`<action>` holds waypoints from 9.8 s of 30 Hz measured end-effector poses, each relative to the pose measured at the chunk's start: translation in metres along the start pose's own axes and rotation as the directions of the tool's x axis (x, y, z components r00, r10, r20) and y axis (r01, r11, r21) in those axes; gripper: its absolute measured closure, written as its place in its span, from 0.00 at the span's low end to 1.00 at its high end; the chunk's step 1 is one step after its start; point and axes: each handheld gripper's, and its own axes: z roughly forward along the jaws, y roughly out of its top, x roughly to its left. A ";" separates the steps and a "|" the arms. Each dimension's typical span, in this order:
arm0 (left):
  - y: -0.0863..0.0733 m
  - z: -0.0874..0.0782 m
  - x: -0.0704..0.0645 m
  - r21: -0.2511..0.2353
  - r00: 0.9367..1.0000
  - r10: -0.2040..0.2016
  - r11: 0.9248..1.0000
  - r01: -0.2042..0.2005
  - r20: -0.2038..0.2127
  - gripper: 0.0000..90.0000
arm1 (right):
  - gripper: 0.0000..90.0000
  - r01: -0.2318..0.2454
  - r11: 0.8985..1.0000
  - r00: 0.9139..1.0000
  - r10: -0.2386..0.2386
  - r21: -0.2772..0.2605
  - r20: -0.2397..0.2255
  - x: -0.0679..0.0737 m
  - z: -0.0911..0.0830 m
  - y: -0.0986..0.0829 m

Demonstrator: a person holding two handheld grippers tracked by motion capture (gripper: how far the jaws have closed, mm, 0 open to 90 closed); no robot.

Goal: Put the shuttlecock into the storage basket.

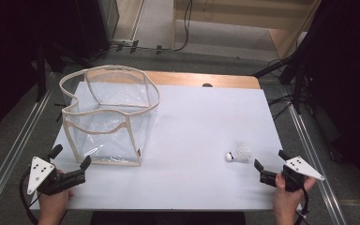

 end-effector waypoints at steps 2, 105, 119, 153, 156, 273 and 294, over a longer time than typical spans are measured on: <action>0.000 0.000 0.000 0.002 1.000 -0.004 1.000 0.004 0.003 0.00 | 0.00 0.001 1.000 1.000 -0.001 -0.002 -0.005 0.000 -0.001 0.001; 0.000 0.002 -0.003 0.037 1.000 0.018 0.999 -0.018 0.010 0.00 | 0.97 0.185 0.905 0.966 -0.095 0.384 -0.241 0.084 0.125 0.070; 0.000 0.002 -0.002 0.037 1.000 0.016 0.999 -0.016 0.012 0.00 | 0.92 0.189 0.918 0.957 -0.092 0.350 -0.275 0.093 0.116 0.076; 0.000 0.002 -0.002 0.040 1.000 0.015 0.999 -0.015 0.011 0.00 | 0.04 0.416 0.852 0.858 -0.251 0.319 -0.448 0.116 0.086 0.080; 0.000 0.002 -0.002 0.040 1.000 0.014 0.999 -0.015 0.011 0.00 | 0.09 0.435 0.837 0.851 -0.260 0.333 -0.457 0.121 0.091 0.078; 0.000 0.002 -0.002 0.042 1.000 0.017 0.999 -0.018 0.015 0.00 | 0.69 0.329 0.882 0.856 -0.129 0.337 -0.500 0.133 0.110 0.158; 0.000 0.002 -0.002 0.044 1.000 0.016 0.999 -0.016 0.010 0.00 | 0.69 0.330 0.894 0.845 -0.138 0.303 -0.516 0.137 0.108 0.180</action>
